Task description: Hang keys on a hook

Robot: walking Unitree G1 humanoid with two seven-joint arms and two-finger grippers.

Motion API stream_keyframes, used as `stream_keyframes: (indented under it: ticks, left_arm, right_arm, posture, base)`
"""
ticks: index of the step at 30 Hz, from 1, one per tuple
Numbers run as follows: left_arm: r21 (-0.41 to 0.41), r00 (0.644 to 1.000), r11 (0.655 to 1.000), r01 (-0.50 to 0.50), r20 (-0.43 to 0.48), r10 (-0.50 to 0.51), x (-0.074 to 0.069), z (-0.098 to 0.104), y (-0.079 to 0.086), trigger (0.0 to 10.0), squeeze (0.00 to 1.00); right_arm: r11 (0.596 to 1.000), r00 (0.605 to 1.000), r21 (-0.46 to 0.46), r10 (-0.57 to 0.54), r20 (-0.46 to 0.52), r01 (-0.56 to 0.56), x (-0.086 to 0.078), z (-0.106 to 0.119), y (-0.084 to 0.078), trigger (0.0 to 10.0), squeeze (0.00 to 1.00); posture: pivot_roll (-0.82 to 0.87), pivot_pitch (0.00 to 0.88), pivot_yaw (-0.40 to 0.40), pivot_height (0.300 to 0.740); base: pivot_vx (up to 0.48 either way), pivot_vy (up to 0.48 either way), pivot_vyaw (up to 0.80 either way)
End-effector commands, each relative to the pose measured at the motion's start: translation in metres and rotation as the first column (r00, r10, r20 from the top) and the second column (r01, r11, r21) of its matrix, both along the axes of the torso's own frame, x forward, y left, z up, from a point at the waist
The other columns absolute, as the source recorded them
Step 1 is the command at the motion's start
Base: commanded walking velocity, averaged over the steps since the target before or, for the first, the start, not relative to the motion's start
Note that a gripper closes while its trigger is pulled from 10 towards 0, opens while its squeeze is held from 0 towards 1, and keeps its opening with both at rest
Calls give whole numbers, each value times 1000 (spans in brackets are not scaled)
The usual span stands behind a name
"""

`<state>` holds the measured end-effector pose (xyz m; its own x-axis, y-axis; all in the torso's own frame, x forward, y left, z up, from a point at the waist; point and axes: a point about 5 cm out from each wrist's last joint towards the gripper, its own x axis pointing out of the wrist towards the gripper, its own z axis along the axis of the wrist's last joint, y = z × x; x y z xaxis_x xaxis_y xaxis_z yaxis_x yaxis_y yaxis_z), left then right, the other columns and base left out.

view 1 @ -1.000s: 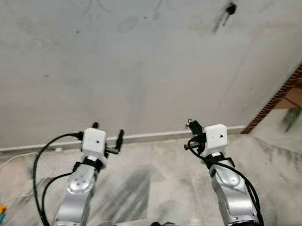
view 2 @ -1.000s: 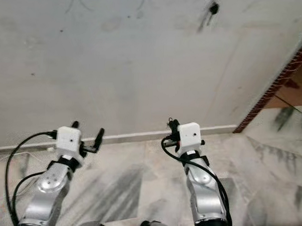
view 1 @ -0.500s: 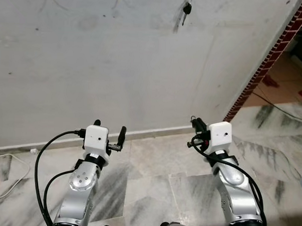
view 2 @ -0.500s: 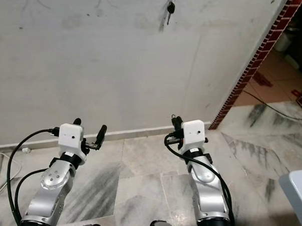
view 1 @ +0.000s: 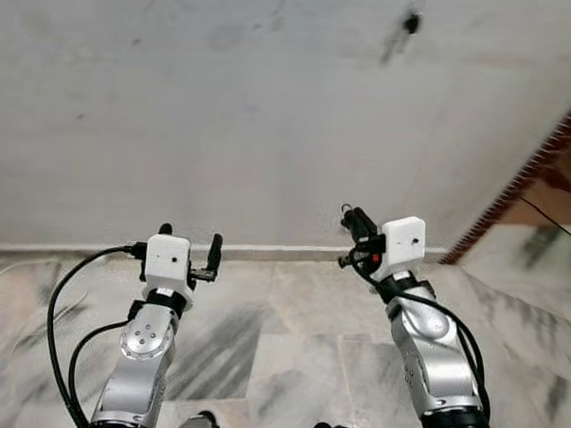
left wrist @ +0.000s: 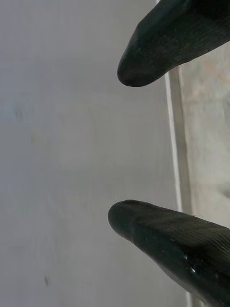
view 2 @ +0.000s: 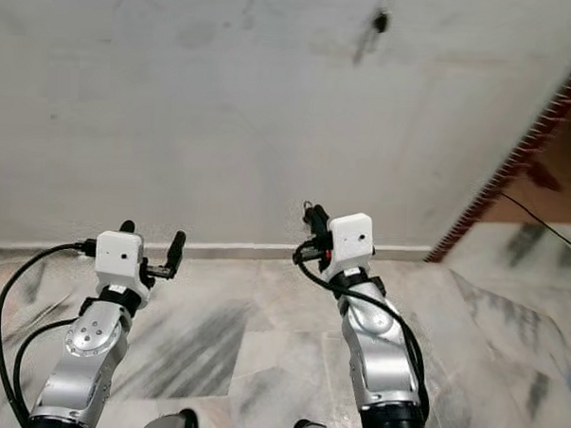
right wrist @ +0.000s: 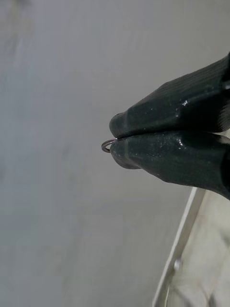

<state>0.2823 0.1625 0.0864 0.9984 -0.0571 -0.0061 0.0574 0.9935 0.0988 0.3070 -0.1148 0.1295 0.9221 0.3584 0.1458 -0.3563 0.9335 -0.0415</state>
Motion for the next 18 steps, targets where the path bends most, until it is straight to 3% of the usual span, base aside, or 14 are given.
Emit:
stream_keyframes:
  ticks: [1,10,18]
  left_arm:
    - [8,1000,1000,6,1,-6,0,2,-2,10000,0]
    - [-13,999,999,35,-4,-35,-1,1,-8,10000,0]
    - [-35,999,998,53,-3,-53,0,2,-9,10000,0]
  right_arm:
    - [1000,1000,-1,8,8,-8,-1,3,0,10000,0]
    - [1000,1000,10,-4,-4,4,-1,2,-3,10000,0]
    - [1000,1000,10,4,19,-4,0,8,-2,10000,0]
  posture:
    - [-13,141,-1,740]
    - [-16,144,-3,740]
    - [-18,142,-5,740]
  base:
    - [0,0,788]
    - [0,0,726]
    - [0,0,100]
